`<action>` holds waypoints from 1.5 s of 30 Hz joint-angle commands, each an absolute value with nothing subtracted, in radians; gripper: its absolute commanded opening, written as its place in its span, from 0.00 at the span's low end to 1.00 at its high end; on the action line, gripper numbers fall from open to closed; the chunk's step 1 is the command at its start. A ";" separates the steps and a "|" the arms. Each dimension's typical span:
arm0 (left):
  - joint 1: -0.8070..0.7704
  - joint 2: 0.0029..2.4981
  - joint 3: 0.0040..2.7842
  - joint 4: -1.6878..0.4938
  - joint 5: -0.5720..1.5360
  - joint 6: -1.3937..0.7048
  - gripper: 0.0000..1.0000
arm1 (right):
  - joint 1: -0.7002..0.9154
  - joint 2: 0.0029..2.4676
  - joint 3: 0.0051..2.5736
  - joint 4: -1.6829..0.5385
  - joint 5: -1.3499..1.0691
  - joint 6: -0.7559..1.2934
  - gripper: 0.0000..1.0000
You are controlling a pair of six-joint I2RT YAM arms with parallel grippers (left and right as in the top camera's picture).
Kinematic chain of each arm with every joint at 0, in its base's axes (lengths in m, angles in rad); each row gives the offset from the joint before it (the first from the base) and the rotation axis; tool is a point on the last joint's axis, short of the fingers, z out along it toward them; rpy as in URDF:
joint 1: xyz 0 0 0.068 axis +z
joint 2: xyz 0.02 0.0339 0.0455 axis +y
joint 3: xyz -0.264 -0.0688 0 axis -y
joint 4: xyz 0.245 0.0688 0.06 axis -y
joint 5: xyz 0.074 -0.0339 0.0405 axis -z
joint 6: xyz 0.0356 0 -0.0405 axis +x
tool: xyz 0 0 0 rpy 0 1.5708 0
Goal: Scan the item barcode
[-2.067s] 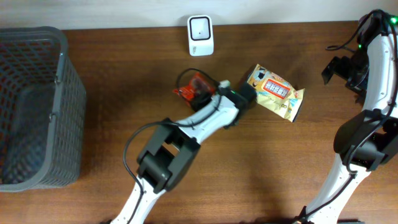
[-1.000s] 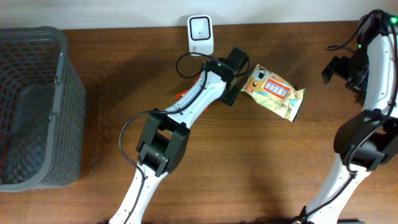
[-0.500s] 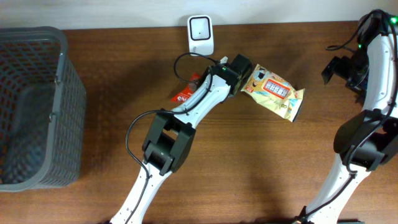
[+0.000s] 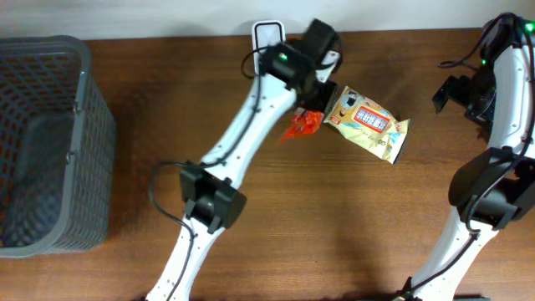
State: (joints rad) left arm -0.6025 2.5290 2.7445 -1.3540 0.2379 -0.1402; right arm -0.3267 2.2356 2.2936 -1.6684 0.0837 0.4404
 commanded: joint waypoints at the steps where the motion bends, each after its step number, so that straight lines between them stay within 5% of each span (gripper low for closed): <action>1: -0.480 2.506 2.673 -1.370 0.719 -0.139 0.00 | -0.327 2.211 2.312 -1.668 0.082 0.437 0.98; 4: -0.434 2.506 2.556 -1.370 0.888 -0.075 0.00 | -0.327 2.211 2.312 -1.668 0.082 0.437 0.98; 10: -0.421 2.506 2.264 -1.224 0.842 -0.048 0.00 | -0.327 2.211 2.312 -1.668 0.082 0.437 0.98; 16: -0.416 2.506 2.258 -1.159 0.434 -0.048 0.21 | -0.327 2.211 2.312 -1.668 0.083 0.437 0.98; 19: -0.416 2.506 2.258 -1.124 0.166 -0.048 0.41 | -0.327 2.211 2.312 -1.668 0.082 0.437 0.98; 21: -0.416 2.505 2.258 -1.110 0.027 -0.048 0.64 | -0.327 2.211 2.312 -1.668 0.082 0.437 0.98; 24: -0.415 2.494 2.315 -1.132 -0.019 -0.049 0.74 | -0.327 2.211 2.312 -1.668 0.082 0.437 0.98; 29: -0.416 2.397 2.610 -1.357 0.080 -0.056 0.75 | -0.327 2.211 2.312 -1.668 0.082 0.437 0.98; 32: -0.427 2.358 2.681 -1.498 0.152 -0.056 0.40 | -0.327 2.211 2.312 -1.668 0.082 0.437 0.98; 37: -0.482 2.362 2.539 -1.616 0.161 -0.056 0.05 | -0.327 2.211 2.312 -1.668 0.082 0.437 0.98; 45: -0.541 2.362 2.017 -1.128 0.094 -0.064 0.00 | -0.327 2.211 2.312 -1.668 0.082 0.437 0.98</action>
State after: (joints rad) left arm -0.5415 2.3531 2.1284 -1.2282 0.1452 -0.0540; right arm -0.3267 2.2356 2.2940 -1.6684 0.0841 0.4408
